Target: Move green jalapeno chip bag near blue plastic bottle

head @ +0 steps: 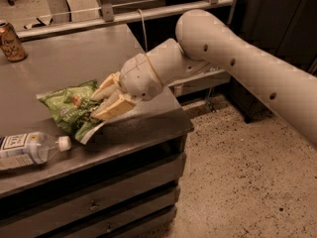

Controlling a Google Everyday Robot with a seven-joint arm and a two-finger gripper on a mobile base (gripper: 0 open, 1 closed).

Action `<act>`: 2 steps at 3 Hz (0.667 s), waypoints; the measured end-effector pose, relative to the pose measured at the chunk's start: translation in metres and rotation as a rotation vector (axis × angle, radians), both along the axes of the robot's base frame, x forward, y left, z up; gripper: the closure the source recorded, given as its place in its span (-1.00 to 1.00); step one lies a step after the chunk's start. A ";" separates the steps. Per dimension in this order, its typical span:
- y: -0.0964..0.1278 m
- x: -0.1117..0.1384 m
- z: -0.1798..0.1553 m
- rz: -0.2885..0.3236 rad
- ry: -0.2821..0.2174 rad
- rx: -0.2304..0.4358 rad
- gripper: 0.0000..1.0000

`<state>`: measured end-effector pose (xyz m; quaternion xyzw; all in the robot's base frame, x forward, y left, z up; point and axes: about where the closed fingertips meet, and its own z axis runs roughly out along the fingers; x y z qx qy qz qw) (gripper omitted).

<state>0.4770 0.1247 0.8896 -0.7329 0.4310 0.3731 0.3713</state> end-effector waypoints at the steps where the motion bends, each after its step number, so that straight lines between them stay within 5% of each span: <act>1: 0.002 -0.001 -0.004 0.003 0.005 -0.005 -0.28; 2: 0.002 -0.001 -0.006 0.006 0.006 -0.009 -0.76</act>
Offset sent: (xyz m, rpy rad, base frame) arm 0.0009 -0.0021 -0.0077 -0.0123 0.0064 -0.0006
